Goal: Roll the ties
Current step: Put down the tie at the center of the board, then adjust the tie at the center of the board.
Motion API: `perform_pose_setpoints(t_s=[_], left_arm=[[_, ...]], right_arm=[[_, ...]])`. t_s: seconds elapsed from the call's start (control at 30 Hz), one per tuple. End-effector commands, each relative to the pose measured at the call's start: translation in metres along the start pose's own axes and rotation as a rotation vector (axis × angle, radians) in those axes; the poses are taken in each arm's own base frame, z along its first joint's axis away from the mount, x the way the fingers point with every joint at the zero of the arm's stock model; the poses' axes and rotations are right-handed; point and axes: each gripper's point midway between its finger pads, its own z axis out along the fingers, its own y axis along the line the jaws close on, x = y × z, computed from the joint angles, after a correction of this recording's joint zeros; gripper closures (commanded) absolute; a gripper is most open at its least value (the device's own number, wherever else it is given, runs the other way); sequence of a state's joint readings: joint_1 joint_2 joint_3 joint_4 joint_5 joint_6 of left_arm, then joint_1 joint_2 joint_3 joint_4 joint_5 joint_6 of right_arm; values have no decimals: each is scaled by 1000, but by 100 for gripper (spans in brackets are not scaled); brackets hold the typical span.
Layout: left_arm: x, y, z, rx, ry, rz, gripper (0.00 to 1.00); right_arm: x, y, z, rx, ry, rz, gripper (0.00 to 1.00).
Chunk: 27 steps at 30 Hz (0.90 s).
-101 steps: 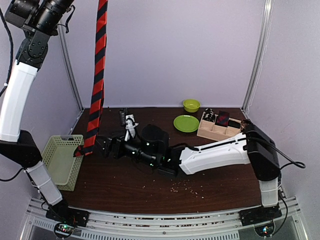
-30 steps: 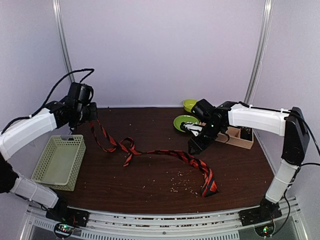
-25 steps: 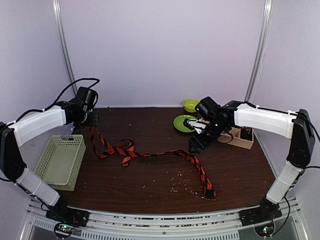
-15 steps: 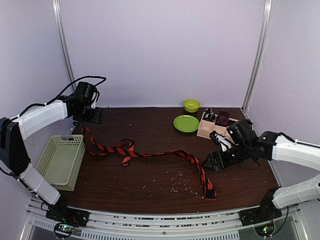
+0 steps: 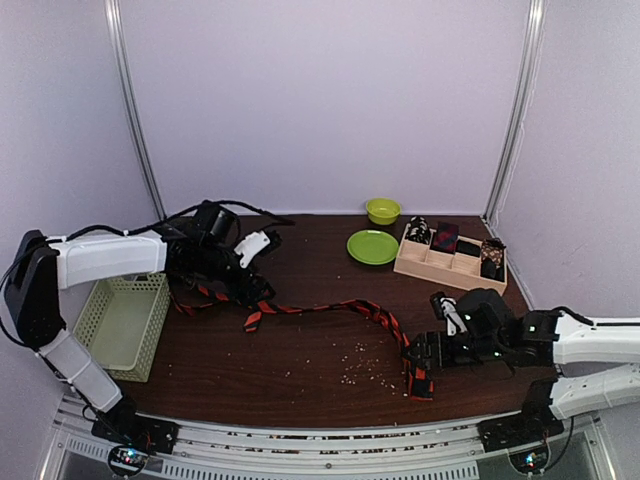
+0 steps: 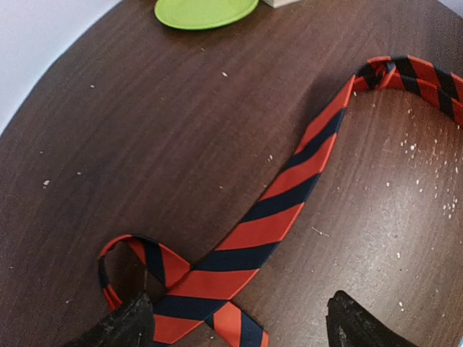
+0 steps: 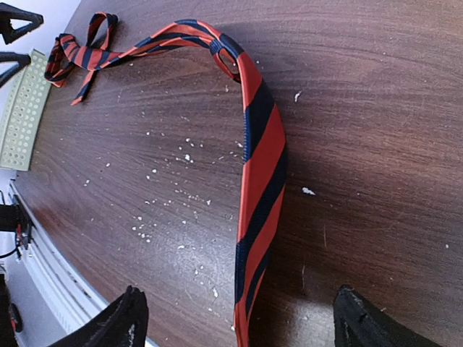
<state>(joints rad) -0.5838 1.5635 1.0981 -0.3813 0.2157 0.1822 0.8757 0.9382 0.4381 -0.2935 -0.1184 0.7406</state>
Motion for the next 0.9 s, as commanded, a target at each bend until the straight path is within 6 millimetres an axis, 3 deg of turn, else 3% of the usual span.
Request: perform_pose_setpoints(t_s=[0.0, 0.13, 0.3, 0.5, 0.63, 0.77, 0.8, 0.87], left_arm=[[-5, -17, 23, 58, -79, 116, 17], [8, -28, 49, 100, -34, 161, 22], [17, -46, 70, 160, 6, 247, 26], [25, -35, 96, 102, 79, 300, 34], [32, -29, 105, 79, 121, 327, 44], [33, -28, 106, 72, 133, 339, 56], [33, -27, 105, 71, 135, 339, 59], [33, -26, 104, 67, 141, 338, 65]], right_arm=[[-8, 2, 10, 35, -72, 20, 16], [0, -4, 22, 63, -41, 15, 34], [-5, -7, 19, 110, -43, -33, 50], [-16, -6, 17, 161, -44, -107, 66], [-13, -5, 25, 170, 8, -138, 67], [-7, -1, 34, 147, 50, -131, 53], [-5, -1, 36, 142, 60, -132, 53], [-3, -2, 38, 145, 69, -135, 63]])
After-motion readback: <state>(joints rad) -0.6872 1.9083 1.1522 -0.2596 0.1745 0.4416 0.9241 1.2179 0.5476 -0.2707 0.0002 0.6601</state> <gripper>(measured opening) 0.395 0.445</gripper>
